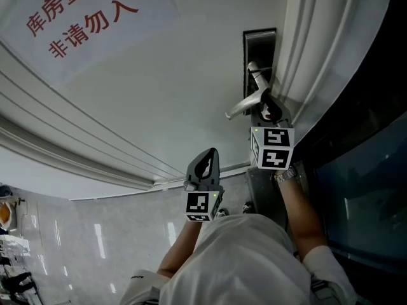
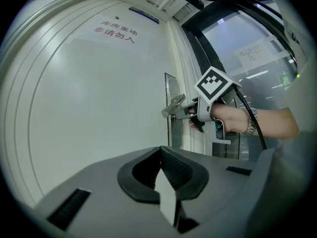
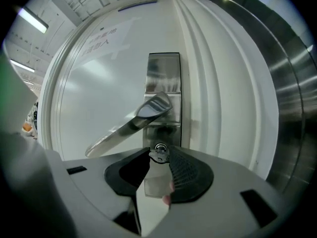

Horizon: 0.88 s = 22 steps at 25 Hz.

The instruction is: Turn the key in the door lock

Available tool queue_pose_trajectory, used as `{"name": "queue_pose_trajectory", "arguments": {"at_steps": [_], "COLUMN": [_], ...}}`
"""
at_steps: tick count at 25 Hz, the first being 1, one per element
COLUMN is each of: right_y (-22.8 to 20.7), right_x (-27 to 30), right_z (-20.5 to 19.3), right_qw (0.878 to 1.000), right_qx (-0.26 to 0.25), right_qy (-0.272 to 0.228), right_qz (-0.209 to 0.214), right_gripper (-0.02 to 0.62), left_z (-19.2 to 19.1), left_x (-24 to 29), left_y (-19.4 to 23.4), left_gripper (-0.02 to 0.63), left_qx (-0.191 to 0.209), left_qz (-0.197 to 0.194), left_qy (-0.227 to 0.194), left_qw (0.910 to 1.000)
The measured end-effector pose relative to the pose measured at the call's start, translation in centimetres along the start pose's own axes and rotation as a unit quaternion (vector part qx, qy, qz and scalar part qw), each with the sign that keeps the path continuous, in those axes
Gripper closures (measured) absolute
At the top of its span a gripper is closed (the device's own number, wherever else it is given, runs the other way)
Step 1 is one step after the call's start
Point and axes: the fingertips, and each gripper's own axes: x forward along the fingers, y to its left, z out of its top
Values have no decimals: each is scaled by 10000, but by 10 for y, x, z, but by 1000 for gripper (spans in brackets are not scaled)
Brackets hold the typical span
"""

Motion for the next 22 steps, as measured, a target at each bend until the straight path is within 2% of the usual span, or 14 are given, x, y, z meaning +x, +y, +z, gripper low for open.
{"name": "queue_pose_trajectory", "arguments": {"at_steps": [12,22], "right_y": [-2,-2], "right_x": [0,-1], "right_z": [1,1], "right_qw": [9960,9970], "right_qx": [860,735], "right_qy": [-7,-13], "right_qz": [231,256], "right_gripper": [477,477], "left_z": [2,3], "left_x": [1,4], "left_y": [-2,-6], "left_gripper": [597,597], "left_qx": [55,64], "left_qz": [-7,-67], "left_qy": [-17,-31], "left_qw": [10000,10000]}}
